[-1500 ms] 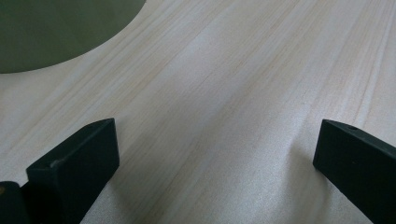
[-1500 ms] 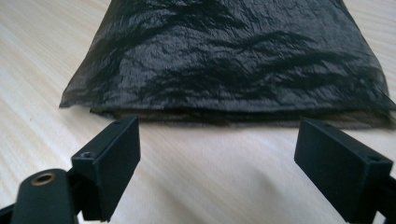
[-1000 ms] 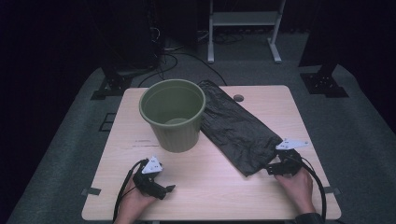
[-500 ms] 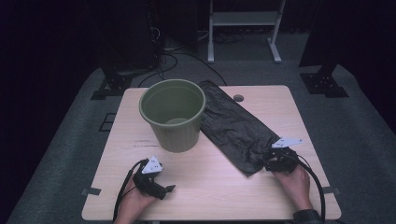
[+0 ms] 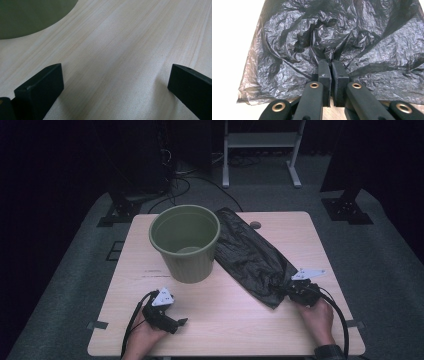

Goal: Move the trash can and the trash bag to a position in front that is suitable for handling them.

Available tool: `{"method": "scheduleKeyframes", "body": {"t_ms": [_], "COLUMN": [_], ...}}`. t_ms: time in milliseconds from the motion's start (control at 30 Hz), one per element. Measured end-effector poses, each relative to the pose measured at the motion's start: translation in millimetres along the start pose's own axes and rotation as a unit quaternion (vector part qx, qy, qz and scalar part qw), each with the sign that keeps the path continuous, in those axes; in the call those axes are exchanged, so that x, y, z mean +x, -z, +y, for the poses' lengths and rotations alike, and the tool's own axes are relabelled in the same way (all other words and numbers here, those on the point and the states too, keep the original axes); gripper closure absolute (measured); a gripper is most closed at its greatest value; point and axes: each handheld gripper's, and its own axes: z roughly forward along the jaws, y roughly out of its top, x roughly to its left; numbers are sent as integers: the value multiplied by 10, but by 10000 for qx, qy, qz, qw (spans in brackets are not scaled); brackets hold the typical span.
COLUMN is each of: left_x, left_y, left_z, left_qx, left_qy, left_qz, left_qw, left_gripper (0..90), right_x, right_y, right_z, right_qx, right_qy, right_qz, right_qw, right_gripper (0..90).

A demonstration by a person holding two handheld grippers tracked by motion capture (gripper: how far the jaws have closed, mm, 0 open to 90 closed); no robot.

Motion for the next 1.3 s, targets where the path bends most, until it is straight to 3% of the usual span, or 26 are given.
{"method": "scheduleKeyframes", "body": {"t_ms": [333,800,1300], "left_x": [0,-2,-6], "left_y": [0,1,2], "left_z": [0,-1,-3], "left_qx": [-1,-2,-4], "left_qy": [1,9,25], "left_qz": [-2,7,24], "left_qw": [10000,10000,10000], "left_gripper": [0,0,0], "right_x": [84,198,456], "right_y": [112,379,640], "right_z": [-34,-252,-572], "right_qx": [40,-22,54], "right_qy": [22,-88,-49], "right_qz": [-13,118,271], "right_qw": [10000,9999,9996], "right_gripper": [871,871,862]}}
